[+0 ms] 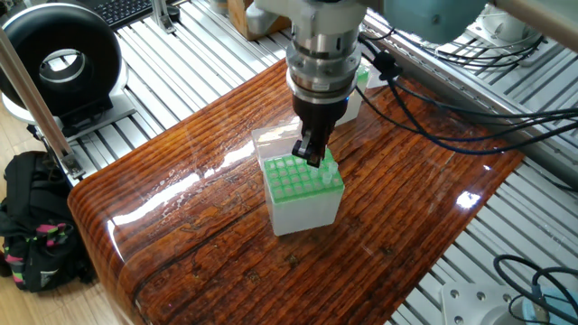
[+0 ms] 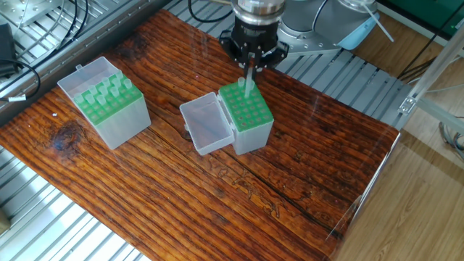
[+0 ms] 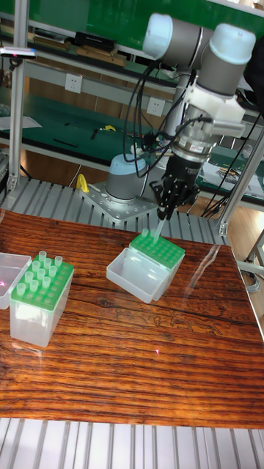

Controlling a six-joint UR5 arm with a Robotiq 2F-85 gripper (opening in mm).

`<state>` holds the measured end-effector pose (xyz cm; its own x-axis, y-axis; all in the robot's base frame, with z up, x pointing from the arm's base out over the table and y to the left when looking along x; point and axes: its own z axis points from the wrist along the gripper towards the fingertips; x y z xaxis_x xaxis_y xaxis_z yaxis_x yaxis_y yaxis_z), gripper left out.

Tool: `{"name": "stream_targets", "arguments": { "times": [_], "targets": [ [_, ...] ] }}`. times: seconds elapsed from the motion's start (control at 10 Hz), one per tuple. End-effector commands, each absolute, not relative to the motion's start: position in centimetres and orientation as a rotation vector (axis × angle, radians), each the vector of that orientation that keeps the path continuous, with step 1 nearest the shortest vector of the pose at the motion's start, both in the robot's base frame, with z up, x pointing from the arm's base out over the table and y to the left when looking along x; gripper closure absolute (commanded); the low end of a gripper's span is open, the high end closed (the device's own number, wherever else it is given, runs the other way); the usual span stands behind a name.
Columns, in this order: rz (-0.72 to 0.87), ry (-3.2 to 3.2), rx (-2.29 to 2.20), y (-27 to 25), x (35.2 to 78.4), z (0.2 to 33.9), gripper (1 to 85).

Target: Transfer all large pipette tips from one holder to another

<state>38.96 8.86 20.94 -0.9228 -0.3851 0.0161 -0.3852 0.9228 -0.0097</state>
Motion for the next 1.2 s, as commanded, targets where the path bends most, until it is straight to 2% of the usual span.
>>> {"name": "stream_targets", "arguments": {
  "times": [0.0,0.5,0.7,1.1],
  "targets": [
    [-0.022,-3.067,0.606,9.3,38.2,22.7,72.7],
    [0.027,-3.057,0.579,8.2,37.6,22.9,74.3],
    [0.059,-3.092,0.595,7.9,38.7,22.9,75.7],
    [0.021,-3.146,0.625,8.8,40.1,23.0,74.3]
  ]
}}
